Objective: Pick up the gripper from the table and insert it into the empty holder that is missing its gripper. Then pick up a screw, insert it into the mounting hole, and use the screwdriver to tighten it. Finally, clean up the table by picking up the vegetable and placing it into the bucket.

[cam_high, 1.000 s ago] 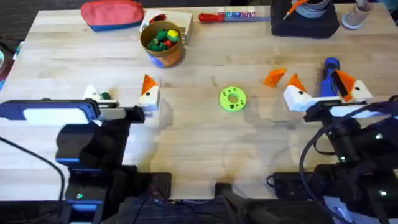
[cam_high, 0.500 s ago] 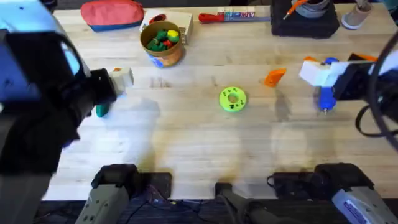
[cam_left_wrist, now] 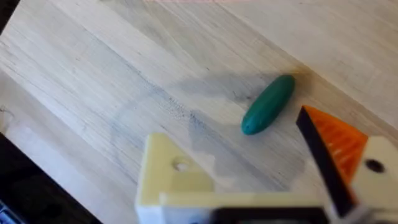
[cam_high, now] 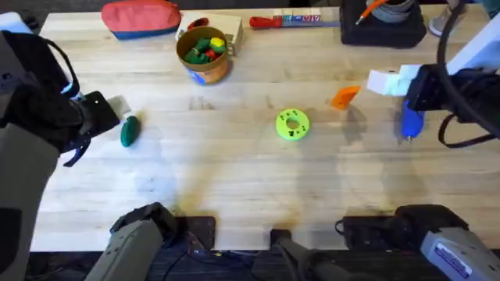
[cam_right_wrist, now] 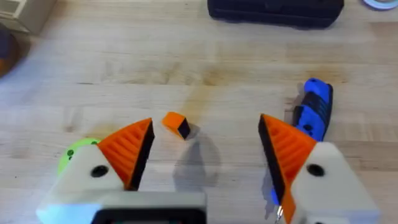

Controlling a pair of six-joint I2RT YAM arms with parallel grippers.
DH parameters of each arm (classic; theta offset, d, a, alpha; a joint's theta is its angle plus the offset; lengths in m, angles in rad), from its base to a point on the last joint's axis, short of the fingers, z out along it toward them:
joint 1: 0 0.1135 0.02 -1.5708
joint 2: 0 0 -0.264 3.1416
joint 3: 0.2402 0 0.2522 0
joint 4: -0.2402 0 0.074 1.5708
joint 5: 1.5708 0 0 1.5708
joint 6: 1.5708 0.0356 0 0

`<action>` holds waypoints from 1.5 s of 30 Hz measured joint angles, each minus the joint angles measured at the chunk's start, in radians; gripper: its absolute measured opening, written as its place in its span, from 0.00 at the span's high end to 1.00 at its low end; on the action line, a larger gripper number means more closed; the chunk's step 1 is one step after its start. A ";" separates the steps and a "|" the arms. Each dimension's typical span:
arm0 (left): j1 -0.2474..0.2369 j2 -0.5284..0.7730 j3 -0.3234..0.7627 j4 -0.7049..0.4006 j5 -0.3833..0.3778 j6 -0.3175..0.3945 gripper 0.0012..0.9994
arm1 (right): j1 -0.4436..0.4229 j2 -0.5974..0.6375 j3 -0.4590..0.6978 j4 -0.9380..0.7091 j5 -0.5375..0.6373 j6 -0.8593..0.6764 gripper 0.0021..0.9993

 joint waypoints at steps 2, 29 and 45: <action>0.001 0.000 0.000 0.005 0.035 0.022 0.56 | 0.000 0.000 0.000 0.003 0.000 0.000 0.01; -0.849 -0.383 0.002 0.281 0.401 0.191 0.07 | 0.000 0.000 0.000 -0.135 0.000 0.000 0.01; -0.879 -0.355 0.009 0.252 0.438 0.191 0.07 | 0.000 0.000 0.001 -0.553 0.000 0.000 0.01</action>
